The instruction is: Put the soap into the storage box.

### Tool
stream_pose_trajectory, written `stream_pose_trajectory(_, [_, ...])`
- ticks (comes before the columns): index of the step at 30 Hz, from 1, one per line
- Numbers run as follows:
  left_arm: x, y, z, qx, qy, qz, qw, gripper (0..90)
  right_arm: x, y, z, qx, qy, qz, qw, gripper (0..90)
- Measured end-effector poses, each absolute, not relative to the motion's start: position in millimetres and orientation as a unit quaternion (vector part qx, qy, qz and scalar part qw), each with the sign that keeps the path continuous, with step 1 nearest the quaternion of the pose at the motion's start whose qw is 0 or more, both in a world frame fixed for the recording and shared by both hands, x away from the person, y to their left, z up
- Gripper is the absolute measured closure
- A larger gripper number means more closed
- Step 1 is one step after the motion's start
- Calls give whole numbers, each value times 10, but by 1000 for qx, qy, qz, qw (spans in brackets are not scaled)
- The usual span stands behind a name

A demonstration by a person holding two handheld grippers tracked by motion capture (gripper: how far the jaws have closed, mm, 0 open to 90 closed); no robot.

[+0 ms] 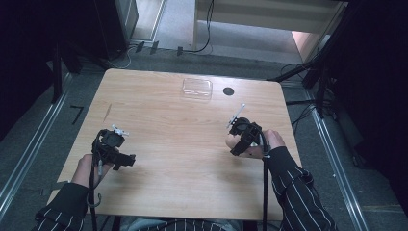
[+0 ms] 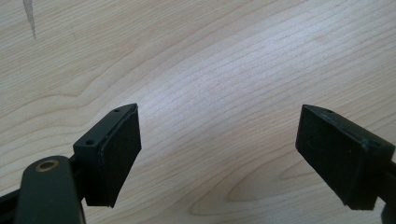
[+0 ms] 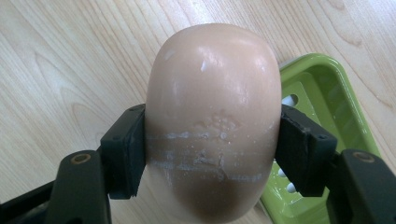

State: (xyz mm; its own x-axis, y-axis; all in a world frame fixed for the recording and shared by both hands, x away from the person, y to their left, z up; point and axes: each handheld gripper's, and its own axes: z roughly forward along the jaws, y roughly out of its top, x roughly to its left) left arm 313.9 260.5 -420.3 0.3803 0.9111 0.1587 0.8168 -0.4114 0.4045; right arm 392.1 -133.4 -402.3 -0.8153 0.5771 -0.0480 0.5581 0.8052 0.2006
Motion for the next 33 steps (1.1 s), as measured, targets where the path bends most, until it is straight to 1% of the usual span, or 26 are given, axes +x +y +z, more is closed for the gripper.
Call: stream_pose_trajectory(33, [3143,2605,-4207,820,528,180,129,147,4138,-1660,-4046,309,944,94,60,333])
